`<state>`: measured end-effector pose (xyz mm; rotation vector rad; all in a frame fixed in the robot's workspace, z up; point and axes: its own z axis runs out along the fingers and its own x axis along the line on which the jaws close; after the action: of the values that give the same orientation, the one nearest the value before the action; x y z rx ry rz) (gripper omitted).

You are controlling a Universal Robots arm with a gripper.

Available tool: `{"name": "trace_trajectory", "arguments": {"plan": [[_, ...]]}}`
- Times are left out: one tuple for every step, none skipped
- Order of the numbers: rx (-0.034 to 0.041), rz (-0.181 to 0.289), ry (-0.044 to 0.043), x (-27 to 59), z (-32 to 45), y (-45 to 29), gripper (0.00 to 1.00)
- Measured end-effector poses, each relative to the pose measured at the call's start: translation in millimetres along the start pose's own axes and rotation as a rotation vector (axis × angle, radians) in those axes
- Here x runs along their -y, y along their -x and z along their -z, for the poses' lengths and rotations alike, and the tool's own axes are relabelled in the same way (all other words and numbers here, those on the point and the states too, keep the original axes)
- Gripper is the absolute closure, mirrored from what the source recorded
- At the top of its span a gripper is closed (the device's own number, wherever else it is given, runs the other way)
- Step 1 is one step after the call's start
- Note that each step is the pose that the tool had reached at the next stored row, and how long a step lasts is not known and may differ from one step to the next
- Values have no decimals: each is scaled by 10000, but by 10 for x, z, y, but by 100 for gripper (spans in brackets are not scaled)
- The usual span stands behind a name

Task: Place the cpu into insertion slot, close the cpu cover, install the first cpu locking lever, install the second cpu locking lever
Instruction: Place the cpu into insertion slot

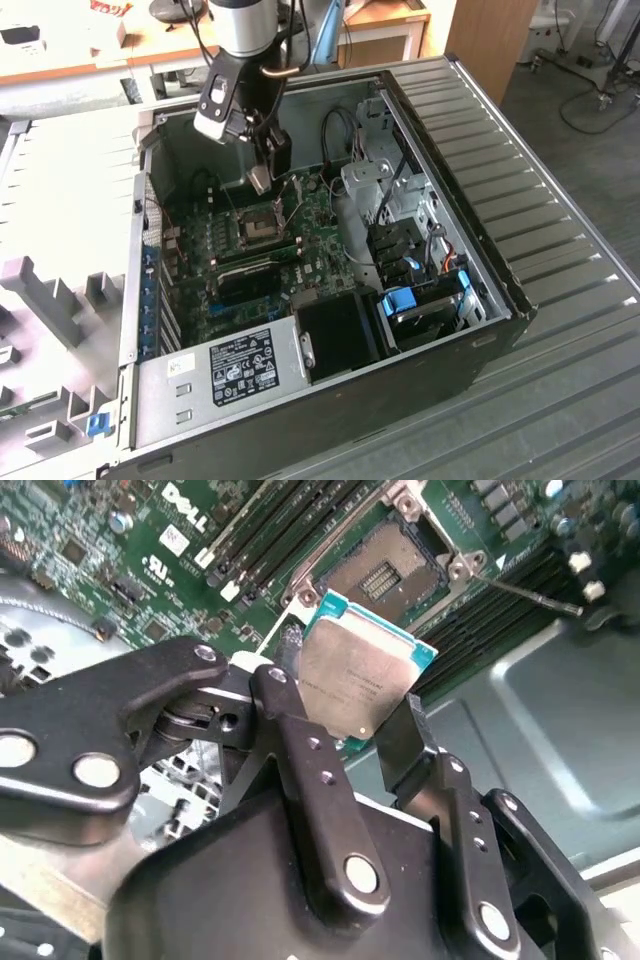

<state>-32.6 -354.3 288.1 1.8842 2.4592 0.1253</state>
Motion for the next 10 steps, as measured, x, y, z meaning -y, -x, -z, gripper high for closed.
{"name": "trace_trajectory", "arguments": {"plan": [[15, -166, 3, 0, -2, 0, 46], [24, -275, 5, 0, -2, 0, 46], [25, -297, 5, 0, -2, 1, 46], [26, -297, 5, 0, -2, 1, 46], [26, -299, 6, 0, -2, 0, 46], [26, -300, 6, 0, -2, 0, 46], [26, -300, 6, 0, -2, 0, 46], [26, -300, 6, 0, -2, 0, 46], [26, -302, -2, 0, -2, 0, 46], [11, -303, -50, 0, -4, -1, 46]]}}
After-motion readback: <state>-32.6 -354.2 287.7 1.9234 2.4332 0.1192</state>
